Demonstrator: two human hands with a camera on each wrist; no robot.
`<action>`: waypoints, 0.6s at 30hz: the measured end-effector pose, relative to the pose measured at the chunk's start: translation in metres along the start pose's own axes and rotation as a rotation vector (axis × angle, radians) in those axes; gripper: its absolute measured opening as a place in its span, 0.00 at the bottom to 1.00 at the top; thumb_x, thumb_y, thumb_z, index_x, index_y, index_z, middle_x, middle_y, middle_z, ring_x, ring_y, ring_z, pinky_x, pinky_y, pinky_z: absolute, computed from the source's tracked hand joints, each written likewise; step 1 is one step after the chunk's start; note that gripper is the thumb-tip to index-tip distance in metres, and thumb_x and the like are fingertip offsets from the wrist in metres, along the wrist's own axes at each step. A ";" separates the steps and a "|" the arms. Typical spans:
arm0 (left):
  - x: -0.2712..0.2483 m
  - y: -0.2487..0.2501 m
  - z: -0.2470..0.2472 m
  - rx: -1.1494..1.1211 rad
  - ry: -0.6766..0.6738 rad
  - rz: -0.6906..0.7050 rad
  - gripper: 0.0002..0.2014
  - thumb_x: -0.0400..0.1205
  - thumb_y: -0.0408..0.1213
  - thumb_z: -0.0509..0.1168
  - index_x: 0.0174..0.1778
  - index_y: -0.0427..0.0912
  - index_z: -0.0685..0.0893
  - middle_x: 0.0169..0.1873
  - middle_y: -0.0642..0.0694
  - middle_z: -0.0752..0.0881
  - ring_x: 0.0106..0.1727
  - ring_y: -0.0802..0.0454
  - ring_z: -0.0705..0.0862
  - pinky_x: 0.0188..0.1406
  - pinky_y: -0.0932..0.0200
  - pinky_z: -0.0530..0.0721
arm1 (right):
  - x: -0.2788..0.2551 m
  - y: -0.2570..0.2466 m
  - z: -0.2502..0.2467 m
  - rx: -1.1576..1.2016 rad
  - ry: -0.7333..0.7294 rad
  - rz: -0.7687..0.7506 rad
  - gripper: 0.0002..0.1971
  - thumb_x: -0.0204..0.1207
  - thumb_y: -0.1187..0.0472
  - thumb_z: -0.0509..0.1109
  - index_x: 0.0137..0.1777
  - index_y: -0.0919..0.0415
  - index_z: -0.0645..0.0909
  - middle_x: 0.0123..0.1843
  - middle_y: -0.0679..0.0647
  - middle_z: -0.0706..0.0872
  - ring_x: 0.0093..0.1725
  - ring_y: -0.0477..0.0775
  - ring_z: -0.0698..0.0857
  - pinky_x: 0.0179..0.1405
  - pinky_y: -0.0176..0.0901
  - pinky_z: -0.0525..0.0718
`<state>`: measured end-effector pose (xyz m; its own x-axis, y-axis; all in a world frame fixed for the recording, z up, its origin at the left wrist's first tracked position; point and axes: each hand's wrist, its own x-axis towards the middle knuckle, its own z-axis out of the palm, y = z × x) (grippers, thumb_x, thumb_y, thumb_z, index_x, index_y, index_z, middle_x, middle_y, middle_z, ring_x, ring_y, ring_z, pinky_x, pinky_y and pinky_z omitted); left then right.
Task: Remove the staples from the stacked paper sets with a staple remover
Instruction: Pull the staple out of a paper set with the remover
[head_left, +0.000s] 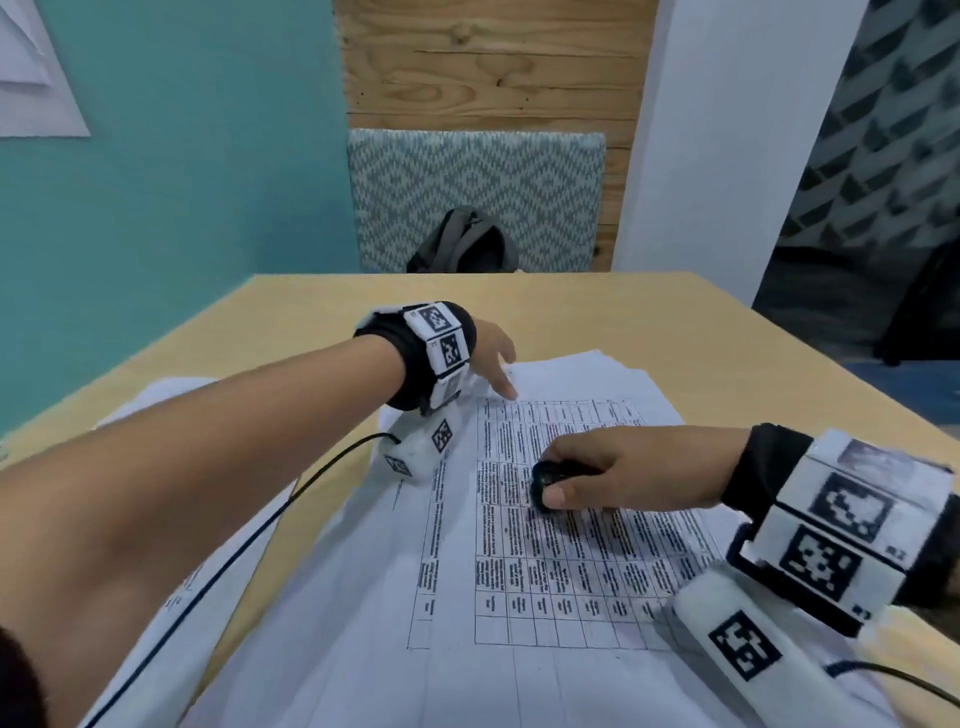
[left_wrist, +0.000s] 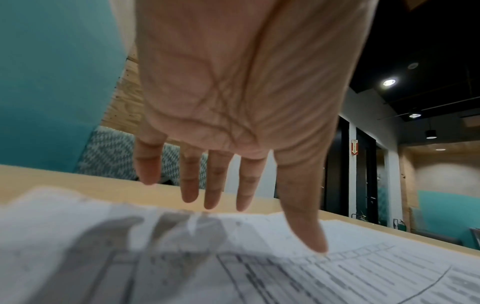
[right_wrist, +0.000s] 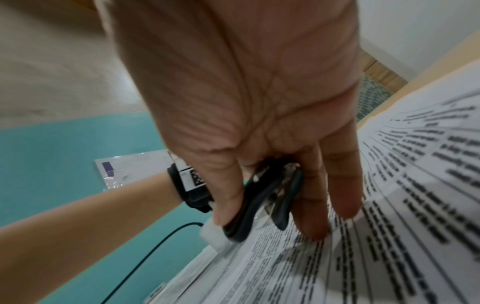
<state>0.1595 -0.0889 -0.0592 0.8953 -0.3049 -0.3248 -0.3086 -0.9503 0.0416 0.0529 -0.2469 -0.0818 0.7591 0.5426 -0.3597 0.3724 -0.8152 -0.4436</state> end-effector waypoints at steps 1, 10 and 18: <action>0.006 0.003 0.002 0.010 -0.037 -0.010 0.30 0.81 0.50 0.63 0.76 0.40 0.67 0.74 0.42 0.70 0.73 0.45 0.70 0.68 0.55 0.67 | 0.000 0.000 -0.001 -0.016 -0.005 -0.004 0.17 0.81 0.46 0.61 0.59 0.58 0.75 0.44 0.49 0.77 0.41 0.47 0.74 0.44 0.42 0.72; 0.033 0.007 0.002 -0.131 0.180 0.013 0.19 0.73 0.47 0.74 0.33 0.48 0.68 0.38 0.49 0.73 0.38 0.52 0.71 0.28 0.64 0.63 | -0.001 0.008 0.001 0.075 -0.014 -0.049 0.17 0.80 0.46 0.61 0.61 0.57 0.75 0.48 0.52 0.81 0.44 0.48 0.75 0.48 0.44 0.75; 0.028 0.000 -0.001 -0.230 0.365 0.141 0.06 0.76 0.40 0.70 0.40 0.43 0.81 0.30 0.50 0.76 0.40 0.50 0.74 0.31 0.60 0.67 | 0.000 0.012 -0.003 0.156 0.010 -0.069 0.16 0.80 0.47 0.62 0.59 0.57 0.76 0.47 0.55 0.81 0.45 0.52 0.78 0.49 0.47 0.79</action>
<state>0.1847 -0.0972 -0.0671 0.9170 -0.3956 0.0516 -0.3933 -0.8744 0.2842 0.0587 -0.2572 -0.0844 0.7401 0.5937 -0.3160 0.3372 -0.7341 -0.5894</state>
